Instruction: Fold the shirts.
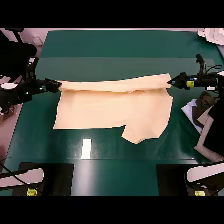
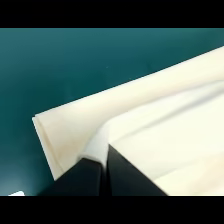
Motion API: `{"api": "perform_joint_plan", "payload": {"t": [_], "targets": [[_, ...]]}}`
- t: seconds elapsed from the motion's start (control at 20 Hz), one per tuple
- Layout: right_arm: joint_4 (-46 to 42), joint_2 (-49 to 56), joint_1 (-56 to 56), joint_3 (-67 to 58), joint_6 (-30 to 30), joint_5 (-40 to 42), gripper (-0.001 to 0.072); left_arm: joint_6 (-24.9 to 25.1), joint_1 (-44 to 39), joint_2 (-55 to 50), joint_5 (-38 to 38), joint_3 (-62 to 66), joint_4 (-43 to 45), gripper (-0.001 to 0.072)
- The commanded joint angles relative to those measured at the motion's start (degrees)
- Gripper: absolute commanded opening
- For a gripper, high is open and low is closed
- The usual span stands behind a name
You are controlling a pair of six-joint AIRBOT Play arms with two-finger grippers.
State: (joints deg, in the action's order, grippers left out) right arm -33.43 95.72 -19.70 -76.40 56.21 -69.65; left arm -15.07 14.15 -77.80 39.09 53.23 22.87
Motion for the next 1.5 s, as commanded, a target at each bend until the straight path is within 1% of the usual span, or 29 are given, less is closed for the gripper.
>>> {"api": "perform_joint_plan", "payload": {"t": [0.0, 0.15, 0.25, 0.3, 0.35, 0.45, 0.65, 0.85, 1.0, 1.2, 1.25, 1.35, 1.45], "targets": [[-5.7, -0.1, 0.0, 0.0, 4.2, 0.9, 0.0022, -3.5, 0.0, -1.8, 0.0, 0.0, 3.3, 0.0019], [-5.8, -0.1, 0.4, 0.0, 4.2, 3.7, 0.0022, -3.5, 0.0, -4.1, -3.2, 0.0, 1.4, 0.0019], [-5.8, -0.1, 0.9, 0.0, 4.2, 6.0, 0.0022, -1.2, 0.0, -4.2, -6.6, 0.4, -3.8, 0.0019], [-5.8, 0.0, 1.4, 0.0, 4.2, 7.1, 0.0022, 0.9, 0.0, -4.2, -7.2, 0.9, -6.7, 0.0019], [-5.8, 0.0, 1.5, 0.0, 4.2, 7.8, 0.0022, 2.8, 0.0, -4.2, -7.1, 1.4, -8.4, 0.002], [-5.8, 0.4, 2.3, 0.0, 4.2, 8.1, 0.0023, 4.7, 0.0, -4.2, -6.5, 1.9, -9.0, 0.0019], [-5.8, 3.2, 2.8, 0.0, 5.4, 7.1, 0.0022, 6.6, 0.0, -5.9, -1.2, 1.9, -6.8, 0.002], [-6.3, 3.8, 2.8, 0.0, 5.5, 8.2, 0.0022, 6.6, 0.0, -7.8, -0.6, 1.9, -5.8, 0.002], [-9.2, 3.8, 2.9, 0.0, 5.5, 8.3, 0.0023, 6.6, 0.0, -7.9, -0.6, 1.4, -4.9, 0.002], [-9.4, 3.8, 2.9, 0.0, 5.5, 8.8, 0.0023, 6.5, 0.0, -8.2, 0.5, 1.3, -4.5, 0.002], [-9.6, 3.8, 2.9, 0.0, 5.6, 8.6, 0.0023, 5.9, 0.0, -8.5, 1.3, 1.3, -3.6, 0.002], [-9.8, 3.8, 2.9, 0.0, 5.9, 7.5, 0.0023, 3.3, -0.2, -8.8, 1.8, 1.3, -1.5, 0.002], [-9.7, 3.8, 2.9, 0.0, 7.0, 7.5, 0.0023, 2.7, -0.6, -8.8, 2.1, 1.3, -0.4, 0.002]]}}
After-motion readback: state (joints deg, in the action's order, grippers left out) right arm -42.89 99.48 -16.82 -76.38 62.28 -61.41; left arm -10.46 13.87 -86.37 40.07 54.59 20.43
